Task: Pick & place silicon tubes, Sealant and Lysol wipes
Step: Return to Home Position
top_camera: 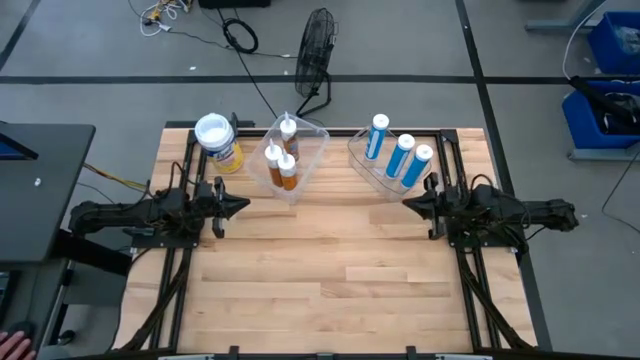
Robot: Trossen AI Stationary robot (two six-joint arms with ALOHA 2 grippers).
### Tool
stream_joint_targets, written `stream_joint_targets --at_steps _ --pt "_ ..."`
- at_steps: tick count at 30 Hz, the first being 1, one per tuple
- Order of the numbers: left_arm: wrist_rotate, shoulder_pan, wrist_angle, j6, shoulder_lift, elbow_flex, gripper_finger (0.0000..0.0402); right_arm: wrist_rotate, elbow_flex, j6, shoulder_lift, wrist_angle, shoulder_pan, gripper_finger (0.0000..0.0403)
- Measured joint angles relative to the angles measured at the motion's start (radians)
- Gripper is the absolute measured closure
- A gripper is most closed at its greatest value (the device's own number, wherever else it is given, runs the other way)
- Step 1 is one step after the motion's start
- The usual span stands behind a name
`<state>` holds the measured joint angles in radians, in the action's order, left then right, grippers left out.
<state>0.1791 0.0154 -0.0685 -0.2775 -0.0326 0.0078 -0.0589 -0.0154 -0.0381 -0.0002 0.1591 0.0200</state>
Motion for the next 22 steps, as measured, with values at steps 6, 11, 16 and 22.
stream_joint_targets --at_steps 6,11,16,22 --pt "0.0 0.0 0.0 0.0 0.0 0.0 0.0383 0.031 0.0 0.07 0.0 -0.071 0.0 0.0399" --pt "0.0 0.0 0.0 0.0 0.0 0.0 0.0383 0.036 0.0 0.122 0.0 -0.152 0.0 0.0399" --pt "0.0 0.0 0.0 0.0 0.0 0.0 0.0383 0.04 0.0 0.155 0.0 -0.148 0.0 0.0399" --pt "0.0 0.0 0.0 0.0 0.0 0.0 0.0383 0.042 0.0 0.164 0.0 -0.147 0.0 0.0399"
